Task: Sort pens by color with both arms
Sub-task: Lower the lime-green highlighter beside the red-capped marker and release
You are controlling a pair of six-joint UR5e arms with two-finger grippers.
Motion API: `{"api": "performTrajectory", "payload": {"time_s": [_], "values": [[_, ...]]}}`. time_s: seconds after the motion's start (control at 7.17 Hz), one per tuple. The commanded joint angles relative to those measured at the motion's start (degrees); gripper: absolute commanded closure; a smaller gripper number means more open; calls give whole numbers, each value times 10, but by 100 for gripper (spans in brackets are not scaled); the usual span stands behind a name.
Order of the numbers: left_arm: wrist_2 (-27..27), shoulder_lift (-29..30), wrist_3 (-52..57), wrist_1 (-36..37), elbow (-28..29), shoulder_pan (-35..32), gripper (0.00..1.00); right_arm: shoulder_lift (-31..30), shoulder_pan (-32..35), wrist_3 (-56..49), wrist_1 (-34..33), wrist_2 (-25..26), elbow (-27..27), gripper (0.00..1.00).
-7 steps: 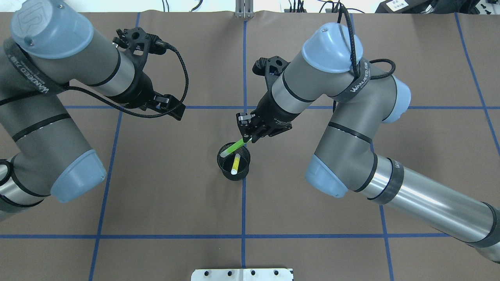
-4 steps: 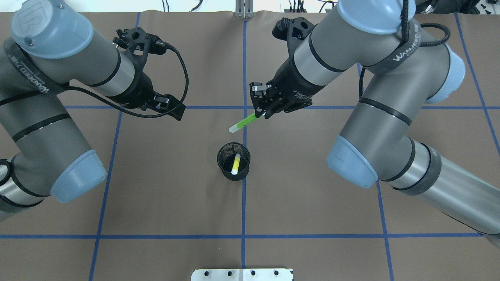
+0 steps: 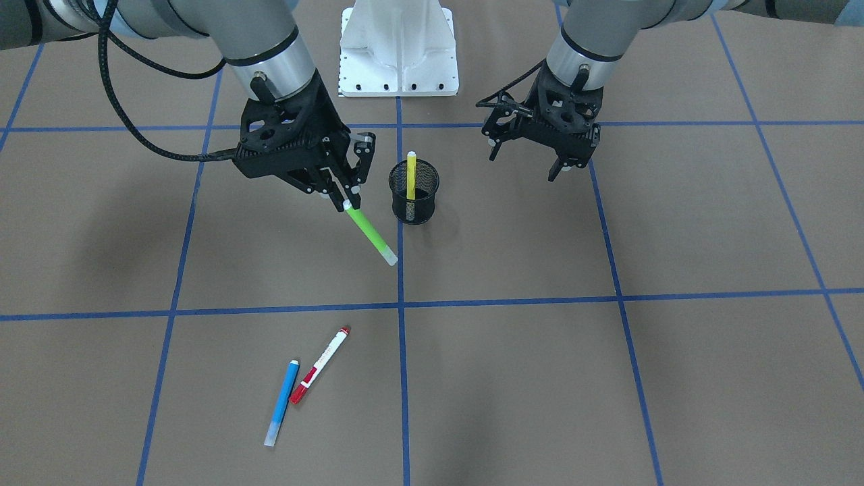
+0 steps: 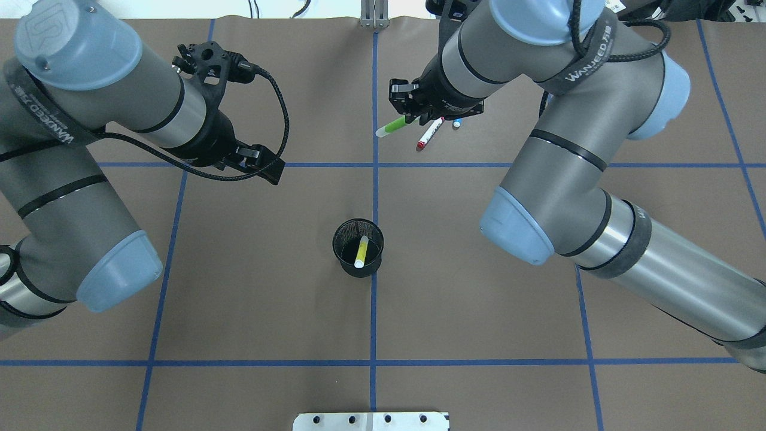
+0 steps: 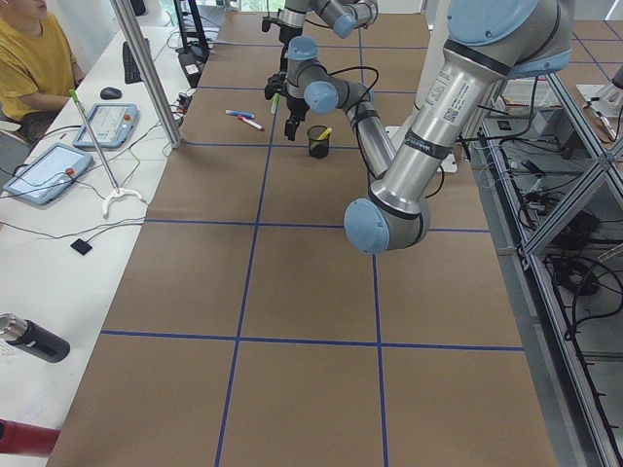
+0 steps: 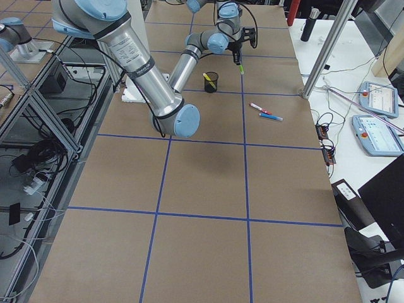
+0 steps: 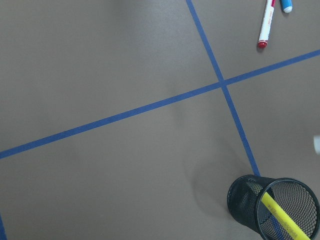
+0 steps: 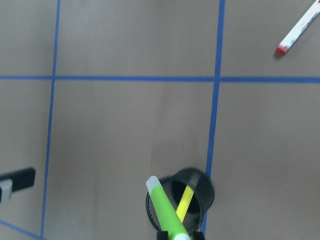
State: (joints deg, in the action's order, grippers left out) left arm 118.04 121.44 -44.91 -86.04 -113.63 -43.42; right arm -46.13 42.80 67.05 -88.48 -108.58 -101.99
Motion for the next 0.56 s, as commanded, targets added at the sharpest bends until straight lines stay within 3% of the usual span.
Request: {"api": "performTrajectory", "payload": {"time_s": [0.0, 0.42], "values": [[0, 0, -1, 0, 0, 0, 0, 50, -1, 7, 1, 106, 102, 100], [0, -1, -1, 0, 1, 1, 0, 134, -21, 122, 5, 261, 259, 100]]}}
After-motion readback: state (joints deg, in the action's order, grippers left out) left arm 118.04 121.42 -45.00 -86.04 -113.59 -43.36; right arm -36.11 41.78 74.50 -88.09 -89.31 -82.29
